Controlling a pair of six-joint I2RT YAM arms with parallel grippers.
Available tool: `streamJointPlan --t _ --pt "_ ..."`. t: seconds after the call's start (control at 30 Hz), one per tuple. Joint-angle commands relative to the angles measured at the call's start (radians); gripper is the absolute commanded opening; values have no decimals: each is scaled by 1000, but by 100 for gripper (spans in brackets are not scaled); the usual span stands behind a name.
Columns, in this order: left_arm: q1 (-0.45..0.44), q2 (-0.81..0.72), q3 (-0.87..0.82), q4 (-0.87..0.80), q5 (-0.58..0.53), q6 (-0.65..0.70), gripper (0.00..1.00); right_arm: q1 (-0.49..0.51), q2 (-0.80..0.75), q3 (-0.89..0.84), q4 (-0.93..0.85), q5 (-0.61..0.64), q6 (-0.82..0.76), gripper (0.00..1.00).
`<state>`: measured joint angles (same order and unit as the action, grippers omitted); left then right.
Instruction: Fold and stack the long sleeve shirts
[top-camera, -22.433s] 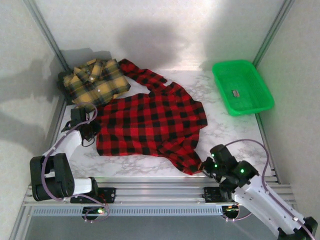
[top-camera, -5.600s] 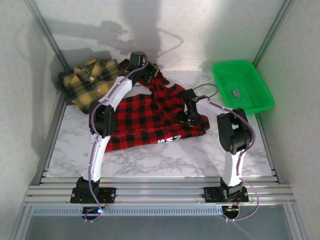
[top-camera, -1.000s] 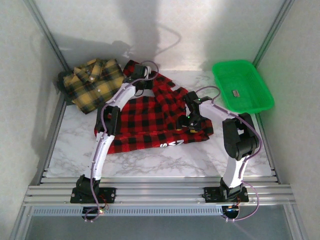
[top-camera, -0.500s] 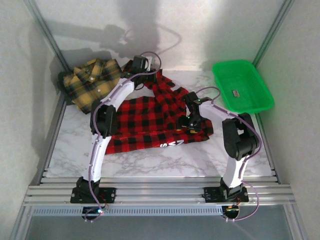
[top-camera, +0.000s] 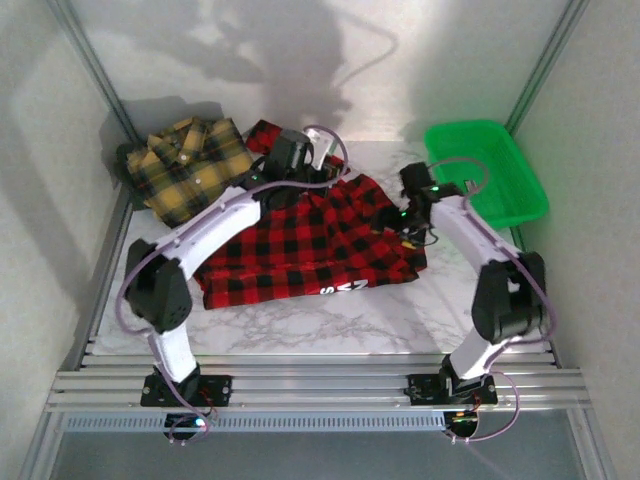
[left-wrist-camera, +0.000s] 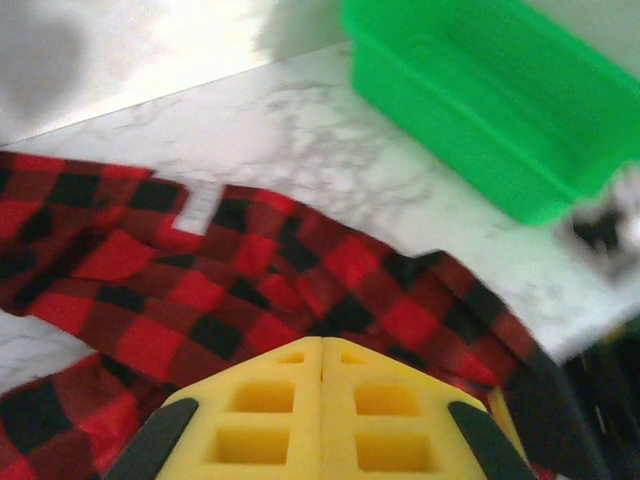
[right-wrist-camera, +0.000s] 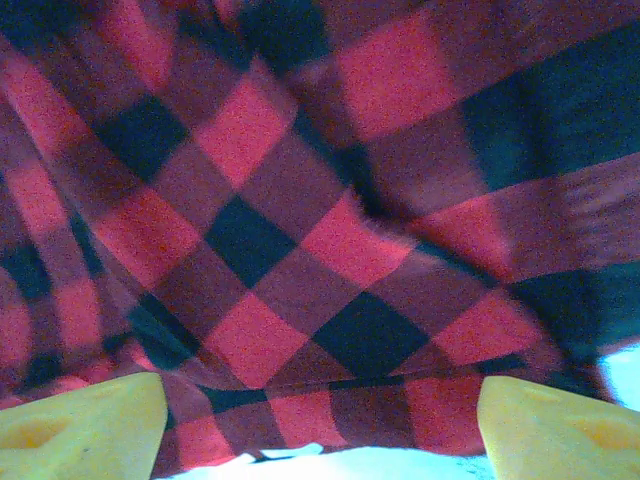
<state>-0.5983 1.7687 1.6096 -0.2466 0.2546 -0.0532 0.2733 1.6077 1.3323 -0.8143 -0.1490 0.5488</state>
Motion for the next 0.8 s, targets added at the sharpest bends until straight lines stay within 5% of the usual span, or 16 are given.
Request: streamJointPlan --t 0.0,0.1,0.17,0.3,0.6,0.77 --pt "-46 -106 -131 11 -85 -37 0 -75 -100 32 -59 33 21 86" --pt "6 -156 -238 89 -68 -132 5 -109 -61 59 -79 -11 -17 86" --pt "65 -112 -207 69 -48 -156 28 -110 -37 58 -73 -40 -25 86" --pt "132 128 84 -134 -120 -45 52 -103 -42 -13 3 -100 -14 87" --pt "242 707 822 -437 -142 74 58 -8 -18 -58 -2 -164 -85 88" --pt "269 777 837 -314 -144 90 63 26 30 -63 -5 -200 -89 87"
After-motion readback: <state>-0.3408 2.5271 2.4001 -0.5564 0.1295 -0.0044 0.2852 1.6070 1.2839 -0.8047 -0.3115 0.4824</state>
